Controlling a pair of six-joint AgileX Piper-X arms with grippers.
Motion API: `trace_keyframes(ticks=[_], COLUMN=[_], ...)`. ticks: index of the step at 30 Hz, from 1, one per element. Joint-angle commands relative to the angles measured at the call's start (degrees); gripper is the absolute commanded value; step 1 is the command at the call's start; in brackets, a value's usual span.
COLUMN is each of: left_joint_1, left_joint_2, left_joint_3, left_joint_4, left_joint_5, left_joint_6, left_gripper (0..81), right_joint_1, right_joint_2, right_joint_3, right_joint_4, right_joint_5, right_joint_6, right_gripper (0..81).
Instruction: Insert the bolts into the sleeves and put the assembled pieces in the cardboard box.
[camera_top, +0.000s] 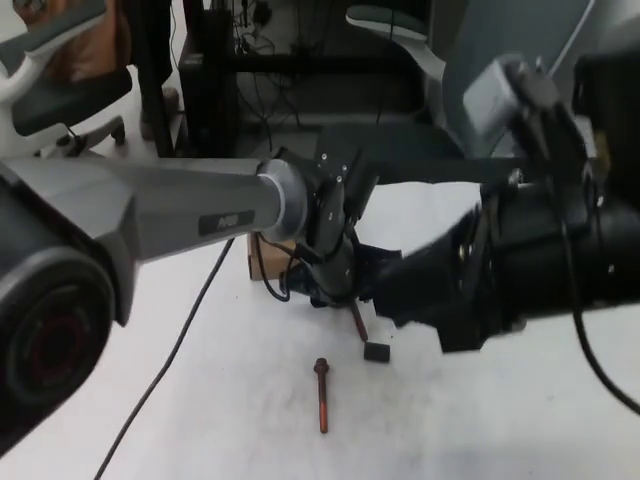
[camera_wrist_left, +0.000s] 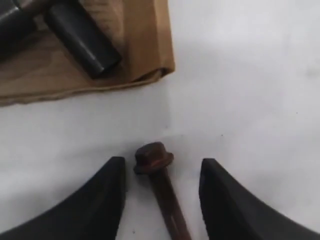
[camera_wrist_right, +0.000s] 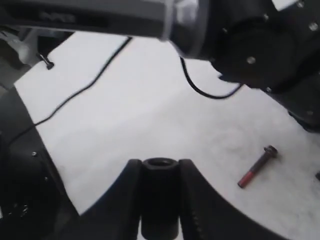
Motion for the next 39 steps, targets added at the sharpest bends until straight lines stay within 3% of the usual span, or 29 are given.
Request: trace_keyframes(ticks=[1, 7, 9, 11, 18, 25, 29, 34, 39], left_joint_1=[-0.13, -0.13, -0.13, -0.13, -0.13, 1.59, 4.51, 7.68, 7.59], left_joint_2=[2.34, 5.03, 5.03, 5.03, 0.45, -16.12, -28.51, -47.36, -65.94], left_joint_3=[-2.59, -5.60, -6.41, -7.35, -8.98, -7.27, 1.48, 18.25, 38.60], left_joint_4=[2.80, 9.27, 9.53, 11.23, 13.79, 12.89, 6.97, -2.82, -29.14], left_joint_5=[-0.50, -2.02, -2.38, -2.03, -1.91, -11.93, -12.42, -3.51, 9.33], left_joint_6=[3.02, 3.84, 2.52, 2.66, 9.99, 22.73, 24.01, 25.74, 27.66], left_gripper=[43.8, 42.1, 28.4, 2.8, 1.8, 1.8, 1.8, 1.8, 1.8], right_joint_1=[-0.04, -0.04, -0.04, -0.04, -0.04, -0.04, 0.09, 2.28, 8.28], right_joint_2=[-0.99, -4.78, -5.85, -6.51, -6.61, -8.02, -11.09, -14.83, -12.09], right_joint_3=[-2.11, -2.90, -2.90, -2.90, -2.90, -1.57, 1.52, 8.91, 17.60], right_joint_4=[-3.11, -4.77, -4.77, -4.77, -3.10, 0.84, -0.02, -7.76, -25.34], right_joint_5=[-3.78, -3.78, -3.78, -3.78, -3.47, 11.18, 15.46, 23.41, 33.92], right_joint_6=[-0.95, -0.48, -0.49, -0.49, -1.77, -10.70, -10.74, -10.39, -2.96], right_gripper=[0.6, 0.6, 0.6, 0.6, 0.6, 0.6, 0.6, 0.6, 0.6])
